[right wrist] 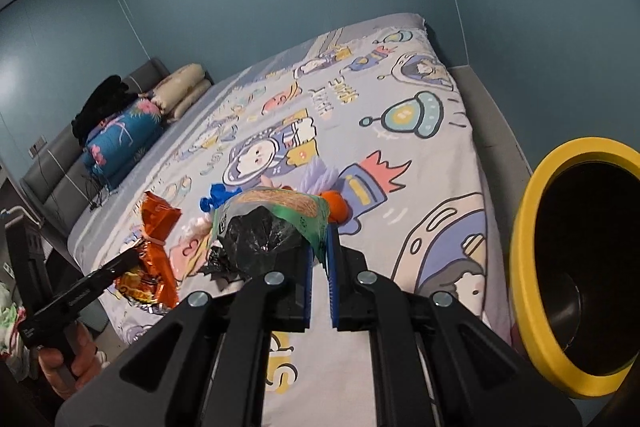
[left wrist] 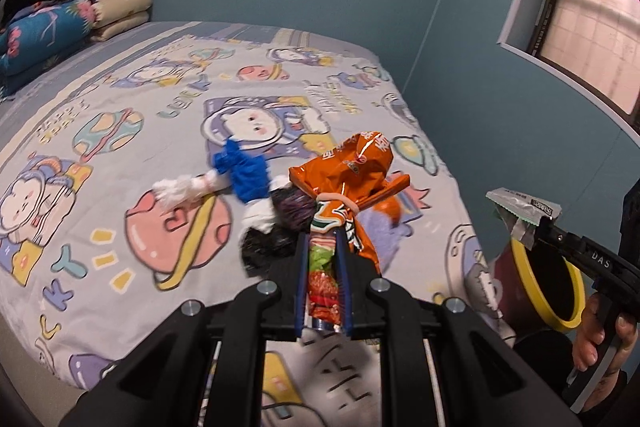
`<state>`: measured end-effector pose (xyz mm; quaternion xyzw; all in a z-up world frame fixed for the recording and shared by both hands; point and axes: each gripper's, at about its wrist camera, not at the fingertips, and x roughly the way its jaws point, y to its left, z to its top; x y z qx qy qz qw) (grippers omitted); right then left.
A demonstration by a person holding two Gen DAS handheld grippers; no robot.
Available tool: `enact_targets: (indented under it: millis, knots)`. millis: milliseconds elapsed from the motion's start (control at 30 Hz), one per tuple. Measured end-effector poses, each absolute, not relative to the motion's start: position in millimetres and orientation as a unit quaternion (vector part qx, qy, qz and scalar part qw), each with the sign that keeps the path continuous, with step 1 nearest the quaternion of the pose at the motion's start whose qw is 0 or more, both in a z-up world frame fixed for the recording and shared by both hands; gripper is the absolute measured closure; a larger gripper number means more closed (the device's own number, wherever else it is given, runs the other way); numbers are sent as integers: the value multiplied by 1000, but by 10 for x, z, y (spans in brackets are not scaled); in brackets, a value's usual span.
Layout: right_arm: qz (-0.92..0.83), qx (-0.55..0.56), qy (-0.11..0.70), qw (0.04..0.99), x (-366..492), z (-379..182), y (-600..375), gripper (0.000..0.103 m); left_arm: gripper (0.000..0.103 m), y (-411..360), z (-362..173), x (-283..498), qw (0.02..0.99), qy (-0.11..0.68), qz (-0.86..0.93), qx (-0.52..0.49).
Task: Collect trash
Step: 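Carry both held wrappers over the yellow-rimmed bin with both tools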
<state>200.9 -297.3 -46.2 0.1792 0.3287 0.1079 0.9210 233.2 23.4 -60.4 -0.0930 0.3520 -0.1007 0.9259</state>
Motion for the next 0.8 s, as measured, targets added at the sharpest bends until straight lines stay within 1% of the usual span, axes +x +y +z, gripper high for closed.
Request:
enact_targets:
  millis: [300, 800]
  knots:
    - [67, 176, 298, 936, 1754, -199, -3412, 97, 91, -357, -433, 2458, 923, 346, -156, -67]
    - [-62, 184, 297, 935, 1418, -178, -4534, 97, 91, -1852, -302, 2781, 901, 342, -268, -12]
